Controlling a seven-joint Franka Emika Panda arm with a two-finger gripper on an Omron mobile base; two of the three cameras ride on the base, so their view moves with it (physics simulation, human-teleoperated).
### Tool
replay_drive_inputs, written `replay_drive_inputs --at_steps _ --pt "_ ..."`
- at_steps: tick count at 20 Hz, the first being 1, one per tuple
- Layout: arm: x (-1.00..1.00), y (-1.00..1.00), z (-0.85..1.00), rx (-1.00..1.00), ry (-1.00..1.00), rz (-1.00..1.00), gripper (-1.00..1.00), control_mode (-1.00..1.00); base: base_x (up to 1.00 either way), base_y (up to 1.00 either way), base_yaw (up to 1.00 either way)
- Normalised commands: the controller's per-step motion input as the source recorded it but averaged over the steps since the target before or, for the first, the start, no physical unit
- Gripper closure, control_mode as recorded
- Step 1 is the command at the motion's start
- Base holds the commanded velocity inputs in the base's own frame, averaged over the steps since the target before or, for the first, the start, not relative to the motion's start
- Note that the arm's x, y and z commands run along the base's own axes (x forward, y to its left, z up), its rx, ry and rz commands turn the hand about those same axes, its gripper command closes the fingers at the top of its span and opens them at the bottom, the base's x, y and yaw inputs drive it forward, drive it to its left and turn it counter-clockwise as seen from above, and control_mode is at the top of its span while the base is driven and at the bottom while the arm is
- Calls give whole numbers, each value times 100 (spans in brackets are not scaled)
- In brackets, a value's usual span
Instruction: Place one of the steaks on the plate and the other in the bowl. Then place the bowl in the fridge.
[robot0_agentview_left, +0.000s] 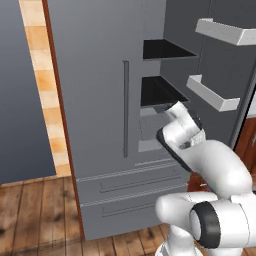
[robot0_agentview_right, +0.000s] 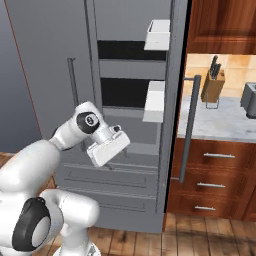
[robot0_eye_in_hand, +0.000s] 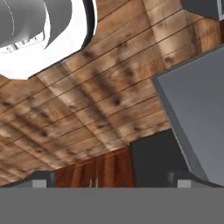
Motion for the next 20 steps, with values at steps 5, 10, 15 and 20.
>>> replay_drive_inputs --at_steps 5,10,15,20 --pt "28 32 -38 26 -20 -72 -100 -100 0 0 0" --pt "4 65 -11 7 -69 -65 -100 -100 0 0 0" --pt "8 75 17 9 -82 -59 -100 -100 0 0 0" --pt "14 99 69 2 -69 -45 -100 -100 0 0 0"
